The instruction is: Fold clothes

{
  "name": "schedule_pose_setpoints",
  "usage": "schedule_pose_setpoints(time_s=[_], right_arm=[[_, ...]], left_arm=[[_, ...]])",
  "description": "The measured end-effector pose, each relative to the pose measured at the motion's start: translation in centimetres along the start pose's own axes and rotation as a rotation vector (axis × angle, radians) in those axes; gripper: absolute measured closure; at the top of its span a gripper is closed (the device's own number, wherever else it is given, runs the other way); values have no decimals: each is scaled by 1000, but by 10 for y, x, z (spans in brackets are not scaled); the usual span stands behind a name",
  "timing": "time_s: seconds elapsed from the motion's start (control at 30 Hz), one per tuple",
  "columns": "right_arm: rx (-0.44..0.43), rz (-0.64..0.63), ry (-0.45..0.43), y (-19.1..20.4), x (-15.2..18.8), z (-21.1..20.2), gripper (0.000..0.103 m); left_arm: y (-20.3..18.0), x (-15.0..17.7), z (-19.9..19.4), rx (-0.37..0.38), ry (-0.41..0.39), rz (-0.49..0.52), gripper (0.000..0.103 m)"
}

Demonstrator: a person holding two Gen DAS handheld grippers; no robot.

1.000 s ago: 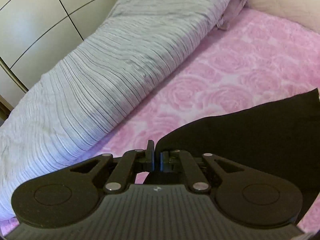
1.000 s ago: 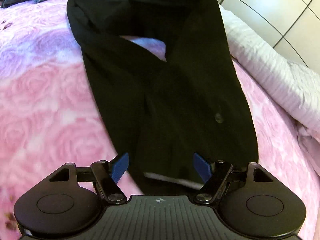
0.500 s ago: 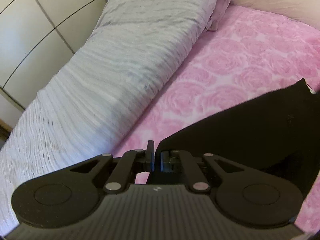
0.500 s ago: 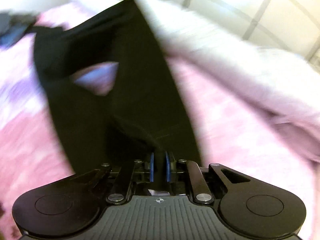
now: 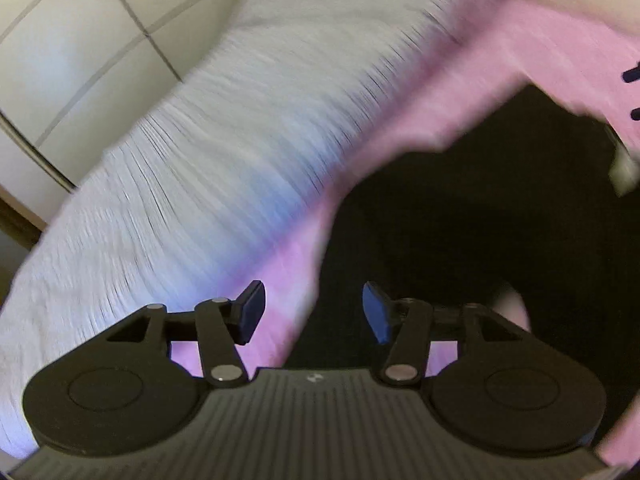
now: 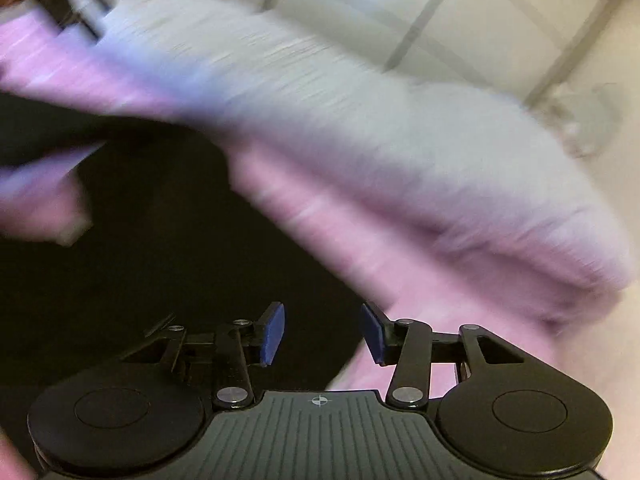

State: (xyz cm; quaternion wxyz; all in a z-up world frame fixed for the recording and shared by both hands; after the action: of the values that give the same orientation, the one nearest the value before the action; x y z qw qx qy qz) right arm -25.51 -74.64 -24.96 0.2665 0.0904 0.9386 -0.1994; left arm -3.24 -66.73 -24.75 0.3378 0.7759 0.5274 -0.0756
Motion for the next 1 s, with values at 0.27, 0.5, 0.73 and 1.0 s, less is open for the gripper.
schedule_pose_setpoints(time_s=[0.27, 0.5, 0.73, 1.0], right_arm=[[-192, -251, 158, 164, 93, -20, 53], [-118, -482, 182, 214, 100, 4, 49], [-103, -511, 195, 209, 82, 19, 75], [-107, -329, 213, 182, 44, 4, 96]], left_arm=[[-83, 225, -55, 45, 189, 503, 50], [-87, 295, -30, -95, 188, 612, 36], [-19, 278, -23, -165, 106, 460, 85], [50, 248, -33, -343, 95, 215, 64]])
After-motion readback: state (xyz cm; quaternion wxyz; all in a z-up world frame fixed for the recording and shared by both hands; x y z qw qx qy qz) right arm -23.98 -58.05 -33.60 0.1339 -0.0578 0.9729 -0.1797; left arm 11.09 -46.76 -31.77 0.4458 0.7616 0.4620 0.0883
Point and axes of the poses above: each gripper's, at about its wrist camera, not at the fingertips, and z roughly the way its jaws point, y to its left, x to its underside, the point moved 3 cm from there along z, roughly the way its jaws point, and after that the axes turned 5 degrees about -x, right-handed, at the moved point
